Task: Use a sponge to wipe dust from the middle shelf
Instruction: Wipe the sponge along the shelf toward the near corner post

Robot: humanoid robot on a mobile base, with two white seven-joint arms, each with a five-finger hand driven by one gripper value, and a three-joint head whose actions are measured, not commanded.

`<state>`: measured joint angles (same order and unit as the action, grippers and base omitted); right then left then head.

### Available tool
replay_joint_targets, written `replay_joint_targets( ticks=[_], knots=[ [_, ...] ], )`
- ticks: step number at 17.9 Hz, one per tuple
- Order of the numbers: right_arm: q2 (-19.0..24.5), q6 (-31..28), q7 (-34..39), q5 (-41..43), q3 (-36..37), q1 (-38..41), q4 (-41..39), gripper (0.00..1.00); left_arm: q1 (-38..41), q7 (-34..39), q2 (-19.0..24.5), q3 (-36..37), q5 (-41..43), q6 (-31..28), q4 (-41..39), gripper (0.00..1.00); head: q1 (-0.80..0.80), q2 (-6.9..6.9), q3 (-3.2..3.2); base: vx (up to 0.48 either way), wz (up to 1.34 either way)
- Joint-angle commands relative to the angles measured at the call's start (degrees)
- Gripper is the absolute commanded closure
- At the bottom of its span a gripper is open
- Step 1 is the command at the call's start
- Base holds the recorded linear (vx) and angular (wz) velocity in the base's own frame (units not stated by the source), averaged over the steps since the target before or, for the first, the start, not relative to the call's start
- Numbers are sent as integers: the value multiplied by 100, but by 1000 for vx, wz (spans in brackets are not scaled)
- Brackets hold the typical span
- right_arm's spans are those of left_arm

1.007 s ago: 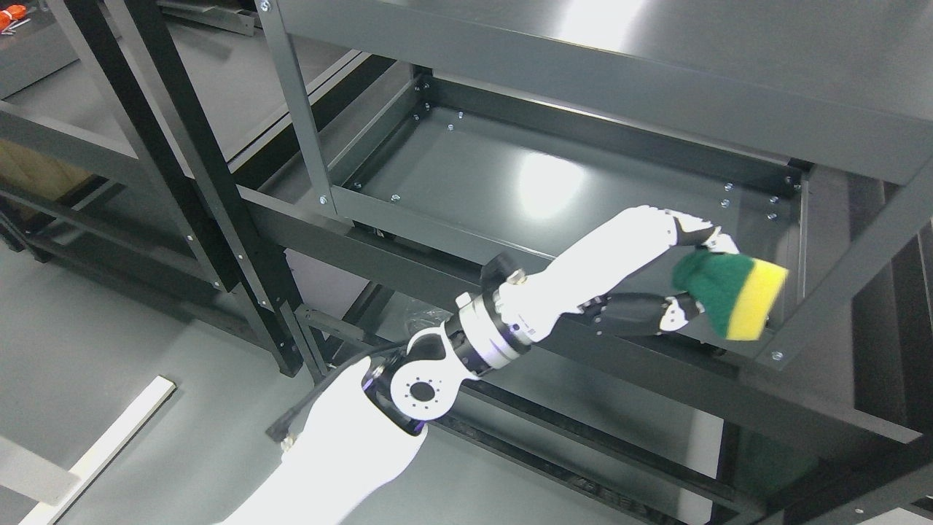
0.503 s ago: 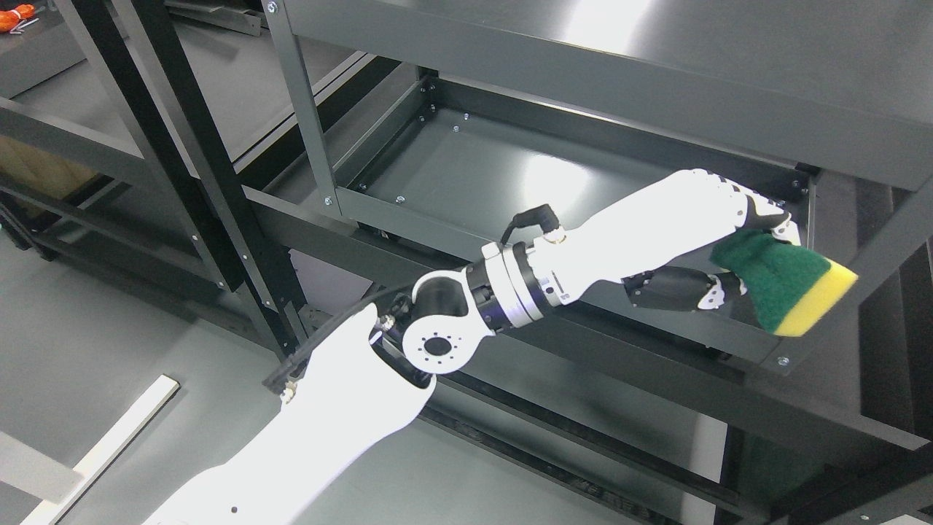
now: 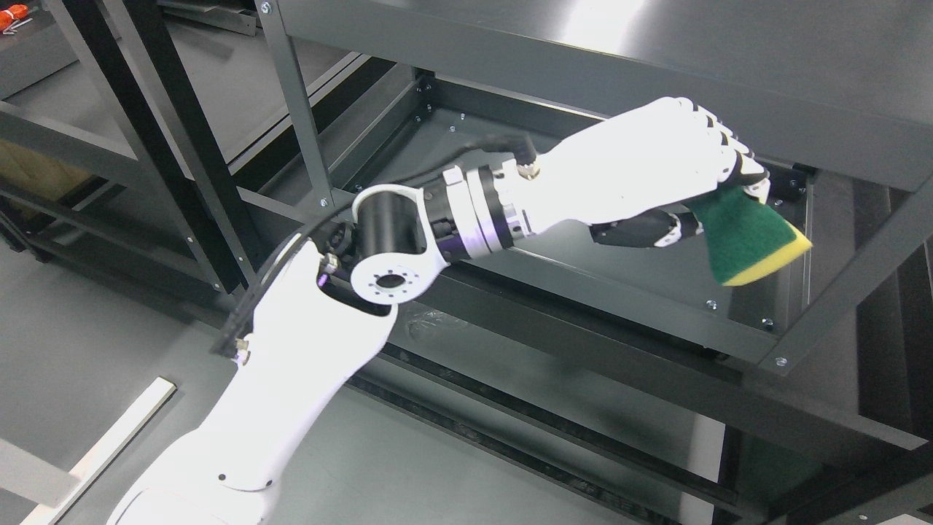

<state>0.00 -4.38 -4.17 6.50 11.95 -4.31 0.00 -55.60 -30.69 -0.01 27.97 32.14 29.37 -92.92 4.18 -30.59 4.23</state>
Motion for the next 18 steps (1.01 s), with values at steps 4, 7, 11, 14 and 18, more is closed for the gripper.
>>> replay_joint_targets(
  ticks=[4,7,11,14,18],
  knots=[
    [-100,-2,-5,0,0,0,-100,0,137,-1341,101,-2426,91,1034,-683,100,0,0,0,0,0],
    [-100,-2,-5,0,0,0,-100,0,146,-1641,385,-2989,-224,1325,-683,100,0,0,0,0,0],
    [-100,-2,-5,0,0,0,-100,0,409,-1633,1483,-3428,-883,1501,-631,100,0,1,0,0,0],
    [-100,-2,-5,0,-8,0,-100,0,611,-1624,2030,-4262,-1025,1563,-351,100,0,1,0,0,0],
    [-100,-2,-5,0,0,0,-100,0,884,-1606,2224,-5458,-999,1563,360,100,0,1,0,0,0]
  ],
)
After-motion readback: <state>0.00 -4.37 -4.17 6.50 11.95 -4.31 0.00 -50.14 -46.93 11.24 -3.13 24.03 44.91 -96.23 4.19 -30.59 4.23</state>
